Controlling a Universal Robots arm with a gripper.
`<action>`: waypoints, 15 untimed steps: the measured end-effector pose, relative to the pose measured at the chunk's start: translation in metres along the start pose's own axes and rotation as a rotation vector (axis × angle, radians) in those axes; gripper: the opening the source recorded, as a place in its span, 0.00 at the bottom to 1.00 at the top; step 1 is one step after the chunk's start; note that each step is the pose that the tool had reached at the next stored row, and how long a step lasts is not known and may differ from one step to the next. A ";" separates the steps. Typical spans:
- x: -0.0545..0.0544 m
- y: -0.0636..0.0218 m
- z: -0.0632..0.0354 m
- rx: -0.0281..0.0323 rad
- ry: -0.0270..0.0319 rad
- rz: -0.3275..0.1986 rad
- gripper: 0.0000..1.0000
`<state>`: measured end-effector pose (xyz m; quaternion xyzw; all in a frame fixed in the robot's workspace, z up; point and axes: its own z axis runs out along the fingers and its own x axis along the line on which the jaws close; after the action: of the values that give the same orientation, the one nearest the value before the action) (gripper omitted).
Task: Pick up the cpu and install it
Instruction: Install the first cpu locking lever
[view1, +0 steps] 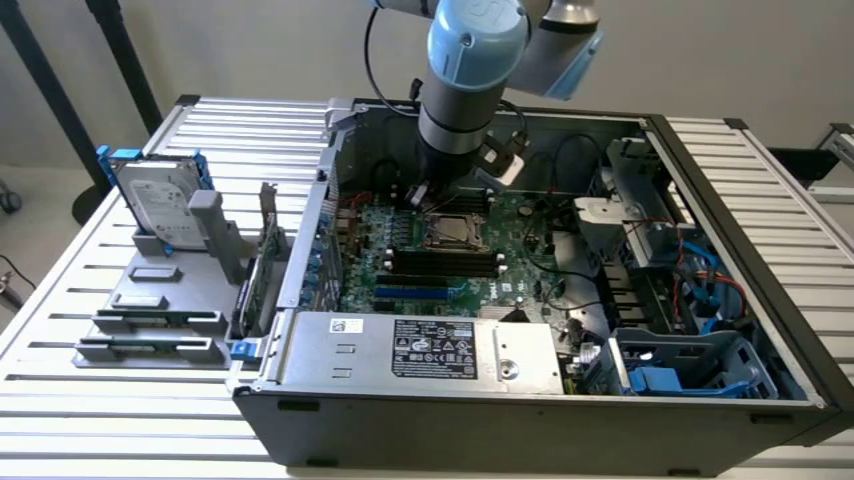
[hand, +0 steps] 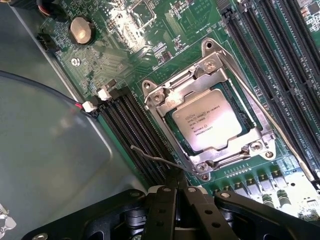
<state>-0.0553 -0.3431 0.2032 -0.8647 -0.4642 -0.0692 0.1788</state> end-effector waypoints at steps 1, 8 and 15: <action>0.000 0.0001 0.0000 0.0001 -0.0001 0.000 0.11; 0.000 0.0005 0.0006 -0.0021 -0.0038 0.000 0.11; 0.000 0.0025 0.0024 -0.0034 -0.0055 0.001 0.11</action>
<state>-0.0532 -0.3433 0.2004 -0.8655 -0.4641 -0.0675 0.1761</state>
